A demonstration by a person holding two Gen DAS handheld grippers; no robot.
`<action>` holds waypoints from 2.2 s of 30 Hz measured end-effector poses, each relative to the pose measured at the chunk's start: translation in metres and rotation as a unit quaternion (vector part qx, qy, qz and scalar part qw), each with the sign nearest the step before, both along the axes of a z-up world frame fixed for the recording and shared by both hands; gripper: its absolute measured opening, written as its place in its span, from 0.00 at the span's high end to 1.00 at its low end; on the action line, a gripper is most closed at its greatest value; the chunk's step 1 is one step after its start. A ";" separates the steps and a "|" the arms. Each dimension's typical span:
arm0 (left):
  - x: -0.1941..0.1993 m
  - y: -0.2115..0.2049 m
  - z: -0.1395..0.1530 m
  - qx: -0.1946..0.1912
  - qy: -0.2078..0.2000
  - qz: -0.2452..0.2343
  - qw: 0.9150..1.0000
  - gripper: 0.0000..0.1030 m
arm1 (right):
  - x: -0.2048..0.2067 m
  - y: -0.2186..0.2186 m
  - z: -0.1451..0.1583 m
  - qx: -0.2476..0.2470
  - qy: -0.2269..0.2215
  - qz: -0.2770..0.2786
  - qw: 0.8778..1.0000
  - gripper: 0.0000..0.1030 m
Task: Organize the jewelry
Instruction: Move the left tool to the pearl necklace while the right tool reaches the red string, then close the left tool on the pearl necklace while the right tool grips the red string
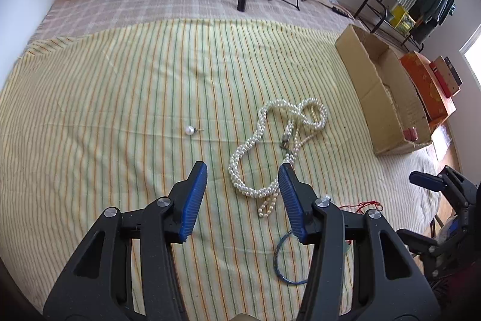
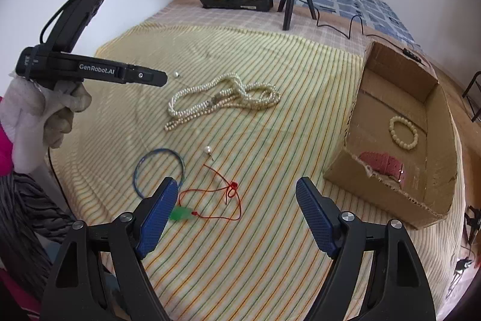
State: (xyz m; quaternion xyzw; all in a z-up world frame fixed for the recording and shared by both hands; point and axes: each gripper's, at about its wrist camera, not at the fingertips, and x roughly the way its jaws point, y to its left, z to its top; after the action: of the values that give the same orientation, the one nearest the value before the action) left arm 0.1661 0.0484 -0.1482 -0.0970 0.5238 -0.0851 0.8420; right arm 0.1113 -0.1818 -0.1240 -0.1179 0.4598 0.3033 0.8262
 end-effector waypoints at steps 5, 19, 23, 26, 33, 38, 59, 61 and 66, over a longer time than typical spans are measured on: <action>0.004 -0.006 -0.012 -0.003 0.018 -0.003 1.000 0.55 | 0.000 0.006 -0.012 -0.014 0.009 0.009 1.000 0.22; 0.033 -0.013 -0.039 0.020 0.045 0.004 0.999 0.63 | 0.009 0.013 -0.029 -0.029 0.026 0.015 0.999 0.22; 0.036 -0.017 -0.045 0.032 0.045 0.000 0.998 0.63 | 0.011 0.014 -0.033 -0.029 0.030 0.016 0.999 0.22; 0.037 -0.021 -0.047 0.045 0.037 -0.006 0.998 0.63 | 0.013 0.013 -0.037 -0.031 0.033 0.014 0.999 0.25; 0.037 -0.027 -0.049 0.081 0.015 -0.018 0.996 0.85 | 0.020 0.016 -0.041 -0.036 0.037 0.012 0.999 0.27; 0.036 -0.028 -0.048 0.085 0.011 -0.016 0.996 0.94 | 0.022 0.019 -0.046 -0.041 0.044 0.017 0.998 0.33; 0.033 -0.027 -0.043 0.085 0.005 -0.007 0.996 0.94 | 0.027 0.017 -0.047 -0.033 0.039 0.011 0.999 0.91; 0.032 -0.027 -0.041 0.084 0.003 -0.005 0.996 0.94 | 0.027 0.015 -0.045 -0.024 0.043 0.008 0.999 0.96; 0.031 -0.022 -0.028 0.072 -0.011 0.005 0.997 0.94 | 0.025 0.018 -0.033 -0.009 0.033 0.011 0.999 0.97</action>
State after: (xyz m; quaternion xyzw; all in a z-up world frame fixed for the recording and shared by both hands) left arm 0.1974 0.0260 -0.1762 -0.0377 0.5184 -0.0439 0.8532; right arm 0.1360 -0.1642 -0.1566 -0.1200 0.4879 0.3119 0.8064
